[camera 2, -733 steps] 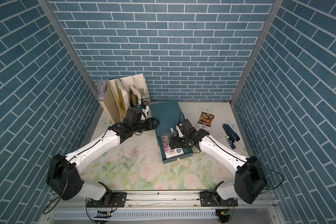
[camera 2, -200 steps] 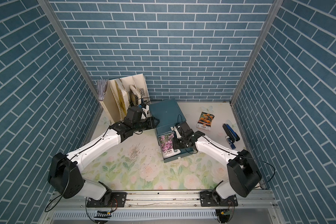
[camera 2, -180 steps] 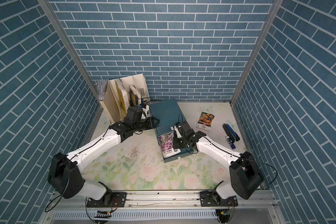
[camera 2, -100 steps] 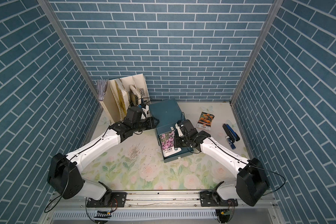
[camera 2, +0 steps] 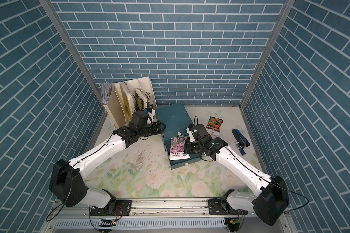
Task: Take the seed bags out of the drawer
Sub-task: Pick up the seed packet from the drawer, then place the seed packet at the center of the board.
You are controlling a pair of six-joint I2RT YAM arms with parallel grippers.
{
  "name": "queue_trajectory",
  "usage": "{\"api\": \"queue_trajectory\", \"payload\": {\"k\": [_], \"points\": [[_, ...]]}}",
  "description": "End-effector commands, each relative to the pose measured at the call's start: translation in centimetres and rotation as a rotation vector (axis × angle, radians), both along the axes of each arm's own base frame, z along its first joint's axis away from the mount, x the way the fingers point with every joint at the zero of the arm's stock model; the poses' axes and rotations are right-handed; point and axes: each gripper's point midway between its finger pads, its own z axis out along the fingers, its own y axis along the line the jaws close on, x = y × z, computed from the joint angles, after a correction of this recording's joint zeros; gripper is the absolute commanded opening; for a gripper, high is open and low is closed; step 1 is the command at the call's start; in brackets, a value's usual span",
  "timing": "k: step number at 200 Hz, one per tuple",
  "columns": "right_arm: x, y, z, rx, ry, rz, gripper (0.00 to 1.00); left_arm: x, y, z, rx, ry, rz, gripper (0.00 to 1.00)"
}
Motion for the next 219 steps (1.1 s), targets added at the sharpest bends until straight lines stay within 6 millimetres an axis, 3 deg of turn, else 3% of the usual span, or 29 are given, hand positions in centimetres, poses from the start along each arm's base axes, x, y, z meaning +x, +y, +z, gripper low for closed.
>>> {"api": "queue_trajectory", "payload": {"k": [1,104,219], "points": [[-0.4,-0.6,2.1,0.026,-0.007,-0.018,0.00,-0.7,1.2,-2.0,0.070,0.062,0.022,0.53],[-3.0,-4.9,5.2,-0.001,-0.007,-0.085,0.00,-0.9,1.5,-1.8,0.072,0.062,0.029,0.53],[-2.3,-11.3,7.3,-0.135,-0.047,-0.256,0.00,-0.7,1.2,-1.5,0.069,0.057,0.015,0.53]]}}
